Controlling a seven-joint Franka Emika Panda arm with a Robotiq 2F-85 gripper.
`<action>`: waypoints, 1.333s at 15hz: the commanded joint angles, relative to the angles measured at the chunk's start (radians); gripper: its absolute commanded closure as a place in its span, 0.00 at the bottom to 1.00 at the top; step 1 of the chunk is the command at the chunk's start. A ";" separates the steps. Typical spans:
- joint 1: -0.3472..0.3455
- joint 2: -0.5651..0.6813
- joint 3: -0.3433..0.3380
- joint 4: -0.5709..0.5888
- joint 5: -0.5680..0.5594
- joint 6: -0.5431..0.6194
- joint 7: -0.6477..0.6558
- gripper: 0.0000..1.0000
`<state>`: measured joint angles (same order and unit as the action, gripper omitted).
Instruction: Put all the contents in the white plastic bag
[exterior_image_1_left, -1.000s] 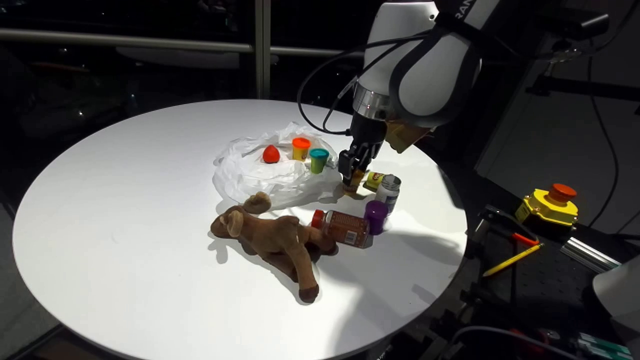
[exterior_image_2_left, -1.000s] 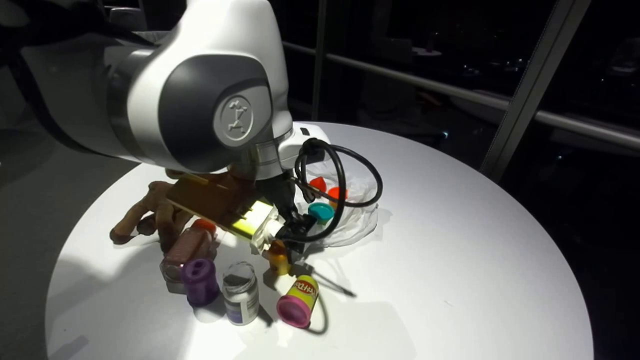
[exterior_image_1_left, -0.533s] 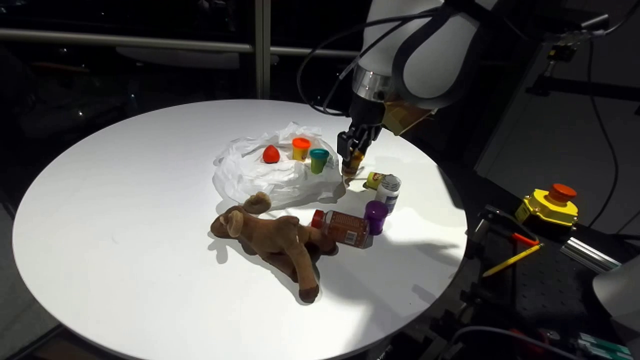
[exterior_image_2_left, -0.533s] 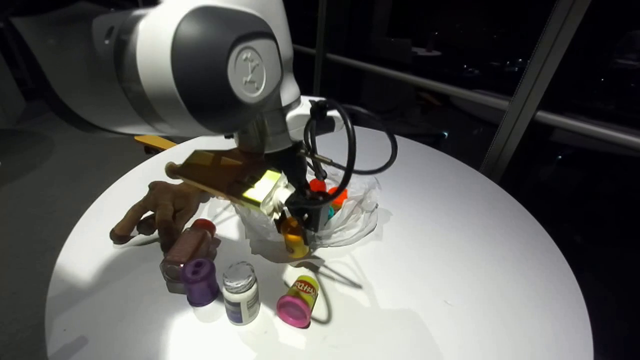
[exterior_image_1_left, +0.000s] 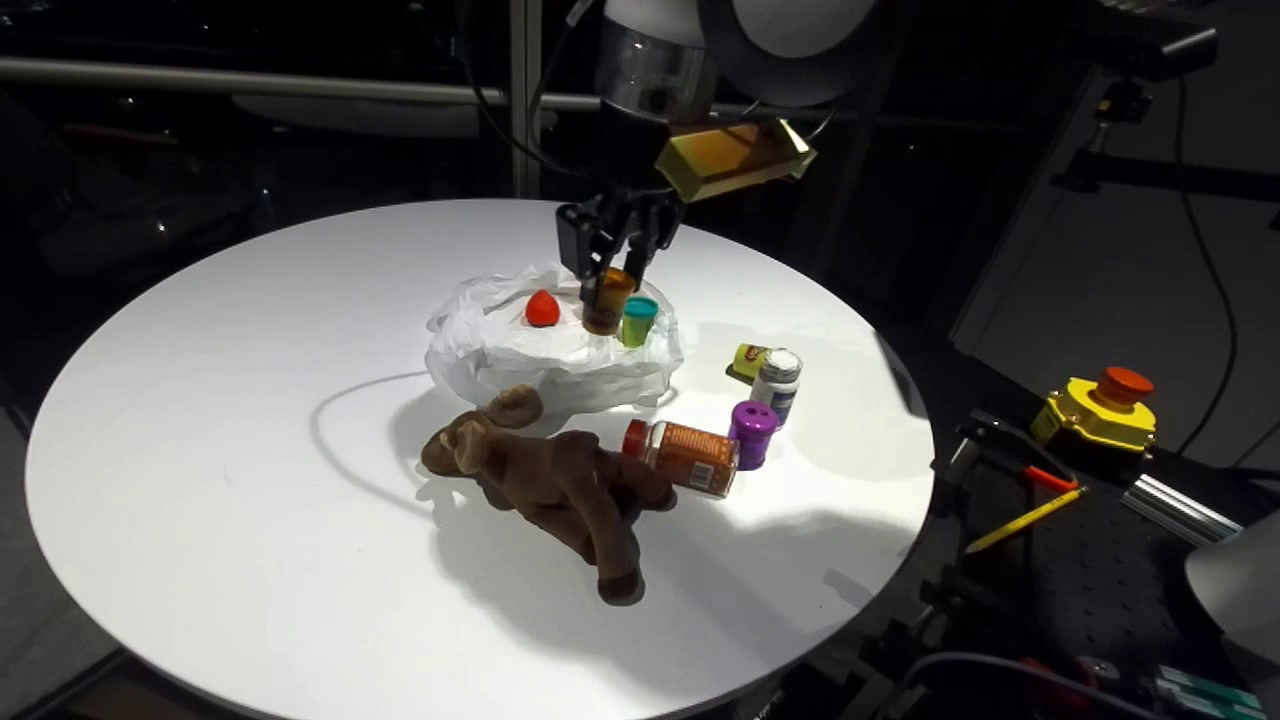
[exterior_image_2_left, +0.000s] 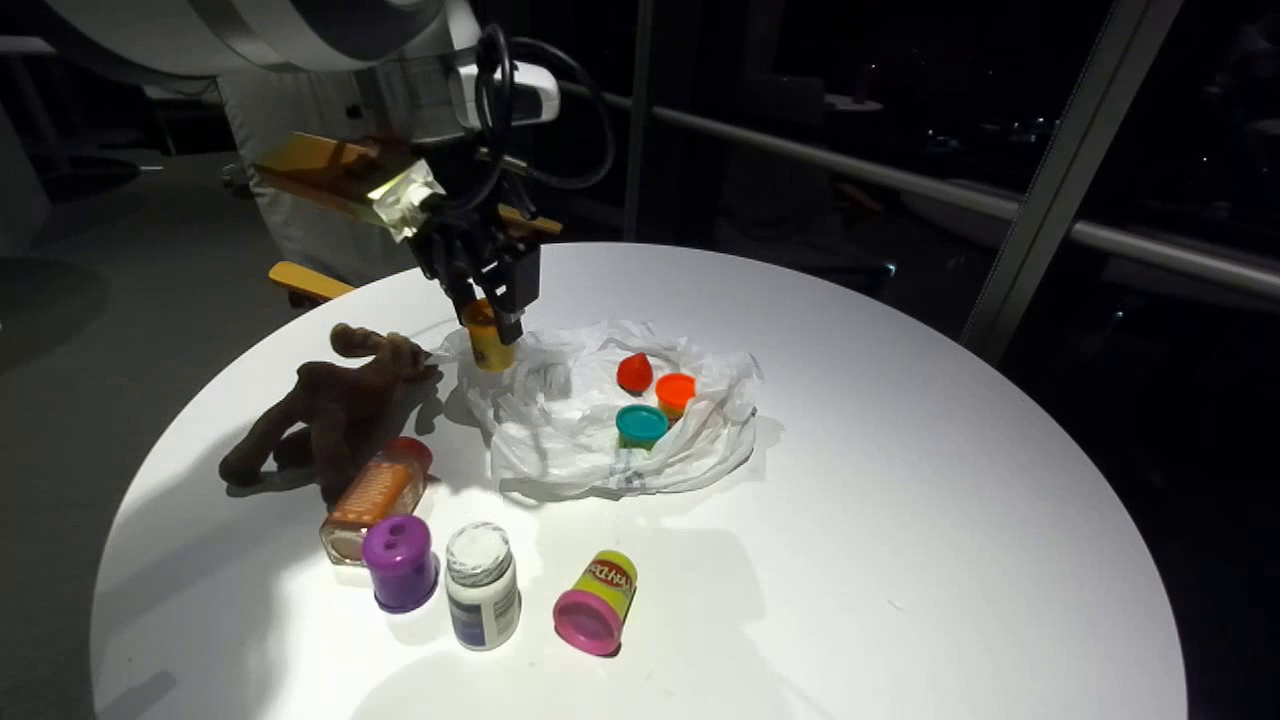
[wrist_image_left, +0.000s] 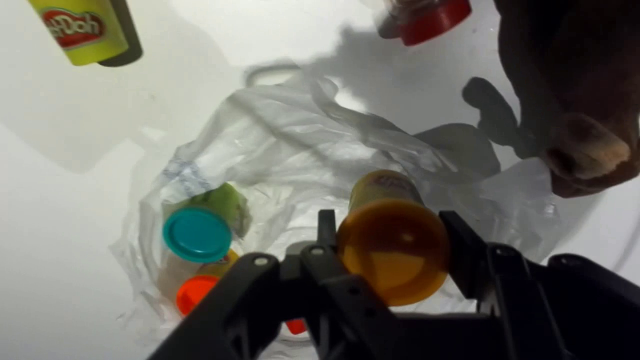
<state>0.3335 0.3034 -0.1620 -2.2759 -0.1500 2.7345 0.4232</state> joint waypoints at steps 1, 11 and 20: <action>-0.039 0.166 0.033 0.179 0.002 0.016 0.057 0.71; -0.034 0.418 -0.074 0.461 0.022 -0.014 0.114 0.21; -0.087 0.134 -0.057 0.217 0.047 -0.146 0.092 0.00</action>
<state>0.2685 0.6197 -0.2295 -1.8929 -0.1177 2.6311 0.5284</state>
